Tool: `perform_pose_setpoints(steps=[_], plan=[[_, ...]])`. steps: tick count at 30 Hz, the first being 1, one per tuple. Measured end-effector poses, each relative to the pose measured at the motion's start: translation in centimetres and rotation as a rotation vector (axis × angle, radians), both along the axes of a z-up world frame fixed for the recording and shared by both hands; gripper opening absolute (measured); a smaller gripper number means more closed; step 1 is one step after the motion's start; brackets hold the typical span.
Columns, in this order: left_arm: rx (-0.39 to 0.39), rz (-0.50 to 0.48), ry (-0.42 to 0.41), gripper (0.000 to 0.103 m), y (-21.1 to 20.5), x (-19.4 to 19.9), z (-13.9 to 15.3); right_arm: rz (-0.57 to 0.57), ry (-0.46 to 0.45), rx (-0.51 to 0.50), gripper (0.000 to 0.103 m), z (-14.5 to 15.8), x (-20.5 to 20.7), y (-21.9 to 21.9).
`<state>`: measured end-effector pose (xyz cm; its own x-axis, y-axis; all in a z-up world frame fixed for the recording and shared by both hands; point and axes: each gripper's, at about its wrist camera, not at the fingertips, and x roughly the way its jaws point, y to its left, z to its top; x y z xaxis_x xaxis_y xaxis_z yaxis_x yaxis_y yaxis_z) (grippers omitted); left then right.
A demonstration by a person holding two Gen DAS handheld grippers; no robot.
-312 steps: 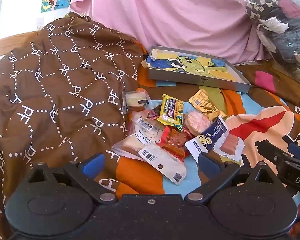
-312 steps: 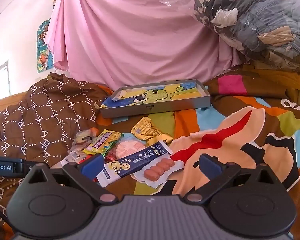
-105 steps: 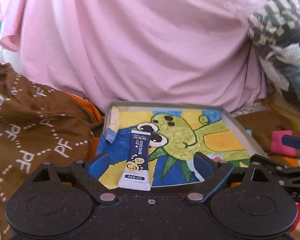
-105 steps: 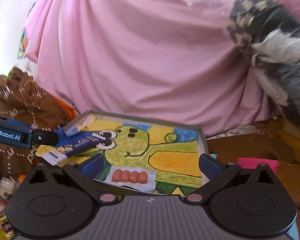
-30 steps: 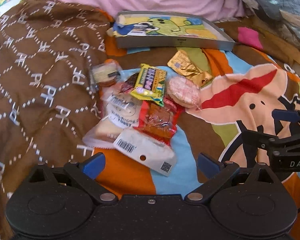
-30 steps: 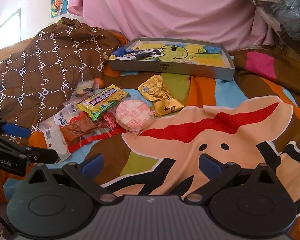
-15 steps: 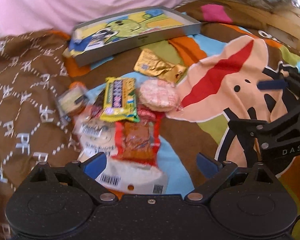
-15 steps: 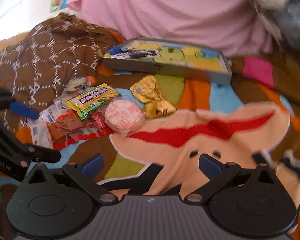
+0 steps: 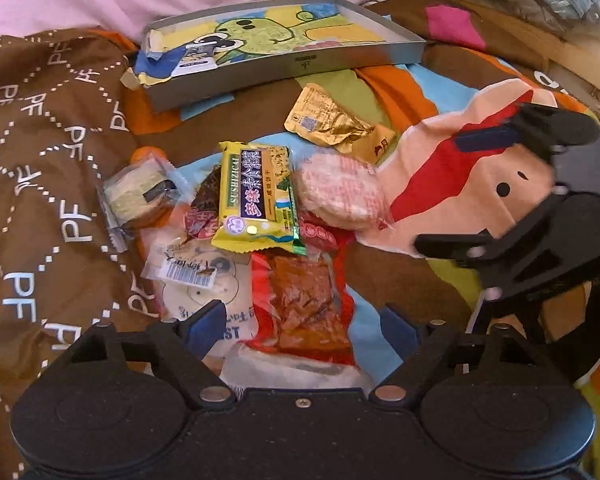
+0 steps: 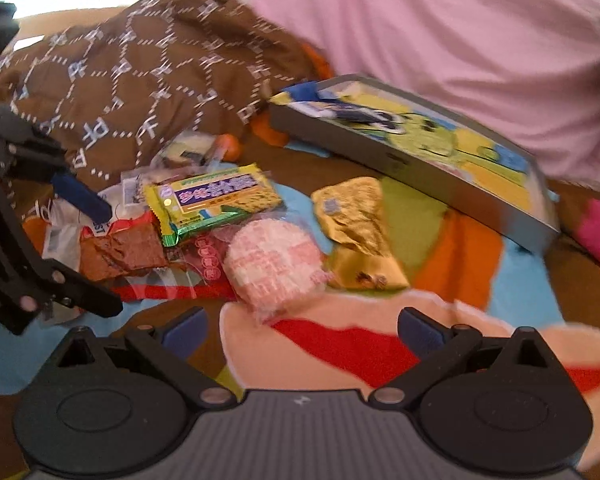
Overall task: Organize snacks
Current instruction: 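Grasp the pink round cake with the right gripper and lift it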
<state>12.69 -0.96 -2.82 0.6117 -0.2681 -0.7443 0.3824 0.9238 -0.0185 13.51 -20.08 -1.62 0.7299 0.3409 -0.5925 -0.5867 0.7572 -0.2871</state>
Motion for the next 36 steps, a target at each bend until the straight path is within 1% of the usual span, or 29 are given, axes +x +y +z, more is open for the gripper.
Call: perform_pose_setpoints(steps=[3,5,7,11,12,14,16,19,21,23,24,28,32,36], plan=[[0.025,-0.052,0.017,0.082,-0.4,0.5,0.1,0.052,-0.012,-0.077,0.103,-0.7,1.5,1.4],[0.048,-0.091,0.025,0.080,-0.8,0.7,0.1,0.112,-0.026,-0.122,0.103,-1.1,2.3,2.1],[0.065,-0.106,0.032,0.079,-1.0,0.9,0.1,0.175,-0.028,-0.148,0.103,-1.3,2.9,2.8],[0.054,-0.089,0.038,0.076,-0.8,1.2,0.1,0.295,0.020,-0.212,0.103,-1.8,4.7,4.2],[0.048,-0.081,0.039,0.074,-0.7,1.2,0.1,0.311,0.032,-0.215,0.103,-1.8,5.1,4.4],[0.043,-0.072,0.039,0.072,-0.6,1.3,0.1,0.324,0.079,-0.190,0.102,-1.5,6.1,4.6],[0.050,-0.067,0.035,0.068,-0.6,1.2,0.0,0.312,0.125,-0.157,0.102,-1.5,6.7,4.5],[0.057,-0.052,0.031,0.064,-0.7,1.2,0.0,0.291,0.188,-0.099,0.092,-1.7,6.9,3.7],[0.060,-0.040,0.031,0.060,-0.7,1.2,0.0,0.273,0.203,-0.073,0.086,-1.8,6.7,3.2],[0.067,-0.030,0.031,0.055,-0.8,1.1,0.1,0.255,0.191,-0.065,0.075,-1.7,6.1,2.7],[0.068,-0.023,0.033,0.053,-0.9,1.1,0.1,0.242,0.183,-0.063,0.075,-1.6,5.8,2.5],[0.045,0.024,0.055,0.052,-1.0,1.0,0.4,0.178,0.176,-0.059,0.074,-1.2,4.2,1.1],[0.000,0.080,0.080,0.051,-0.9,0.7,0.7,0.101,0.213,-0.037,0.074,-0.5,2.3,-0.4],[-0.019,0.099,0.098,0.051,-1.3,0.0,0.9,0.046,0.246,-0.064,0.074,-0.1,-0.7,-1.7]])
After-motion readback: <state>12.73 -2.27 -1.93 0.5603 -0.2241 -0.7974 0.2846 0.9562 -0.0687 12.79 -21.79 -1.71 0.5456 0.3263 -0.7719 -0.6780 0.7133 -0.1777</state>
